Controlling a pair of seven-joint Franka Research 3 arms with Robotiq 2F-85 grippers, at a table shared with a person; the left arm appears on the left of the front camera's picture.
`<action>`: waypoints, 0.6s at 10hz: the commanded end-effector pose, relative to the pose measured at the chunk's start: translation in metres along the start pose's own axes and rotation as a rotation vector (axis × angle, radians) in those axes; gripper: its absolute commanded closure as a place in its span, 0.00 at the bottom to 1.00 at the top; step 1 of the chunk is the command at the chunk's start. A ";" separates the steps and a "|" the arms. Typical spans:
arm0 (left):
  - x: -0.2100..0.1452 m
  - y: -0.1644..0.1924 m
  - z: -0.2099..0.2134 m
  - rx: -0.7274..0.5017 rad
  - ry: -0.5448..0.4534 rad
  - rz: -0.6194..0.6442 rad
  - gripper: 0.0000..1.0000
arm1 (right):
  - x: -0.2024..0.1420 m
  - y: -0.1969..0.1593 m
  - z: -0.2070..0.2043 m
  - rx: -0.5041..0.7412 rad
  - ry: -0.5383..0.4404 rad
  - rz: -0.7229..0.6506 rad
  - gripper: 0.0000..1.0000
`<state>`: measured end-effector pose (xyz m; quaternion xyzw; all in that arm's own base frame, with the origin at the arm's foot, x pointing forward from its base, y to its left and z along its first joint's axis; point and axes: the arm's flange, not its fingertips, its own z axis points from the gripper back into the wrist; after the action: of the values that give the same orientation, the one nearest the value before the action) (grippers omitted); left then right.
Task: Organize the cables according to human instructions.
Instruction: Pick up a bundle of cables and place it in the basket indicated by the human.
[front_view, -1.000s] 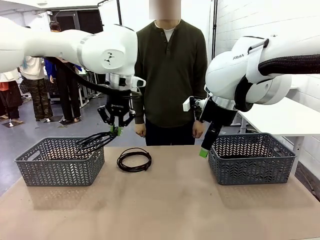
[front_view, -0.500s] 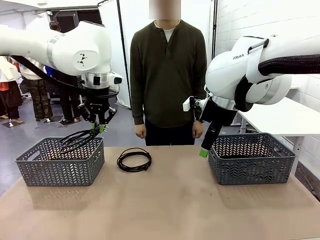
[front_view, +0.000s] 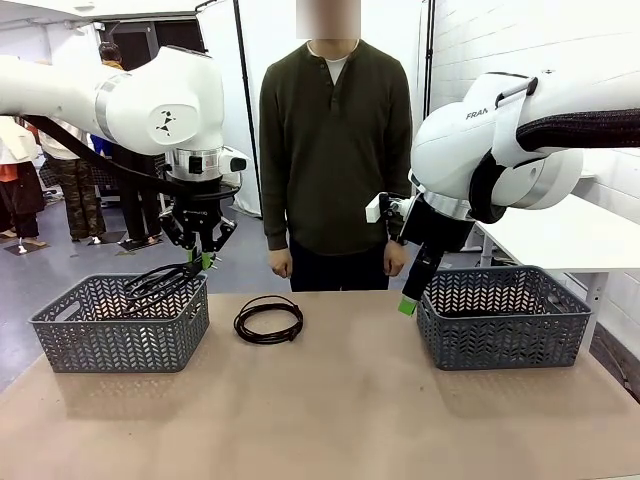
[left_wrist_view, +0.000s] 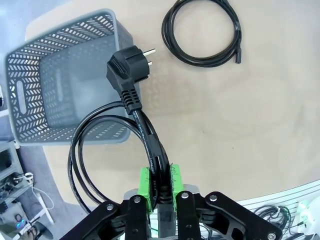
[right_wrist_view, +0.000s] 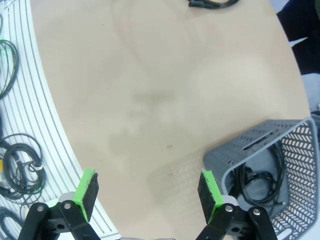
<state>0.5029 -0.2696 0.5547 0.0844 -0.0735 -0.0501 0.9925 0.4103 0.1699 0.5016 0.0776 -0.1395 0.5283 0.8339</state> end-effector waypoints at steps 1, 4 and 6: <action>0.004 0.002 0.005 0.022 -0.003 0.012 1.00 | 0.000 0.000 -0.001 -0.003 0.001 -0.001 0.00; 0.000 0.001 0.001 0.001 0.001 0.001 1.00 | 0.000 0.000 -0.001 -0.003 0.001 -0.001 0.00; 0.002 0.012 0.004 0.014 -0.031 0.011 1.00 | 0.000 0.000 -0.001 -0.003 0.001 -0.001 0.00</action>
<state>0.5040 -0.2676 0.5564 0.0856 -0.0732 -0.0479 0.9925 0.4103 0.1699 0.5016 0.0776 -0.1395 0.5283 0.8339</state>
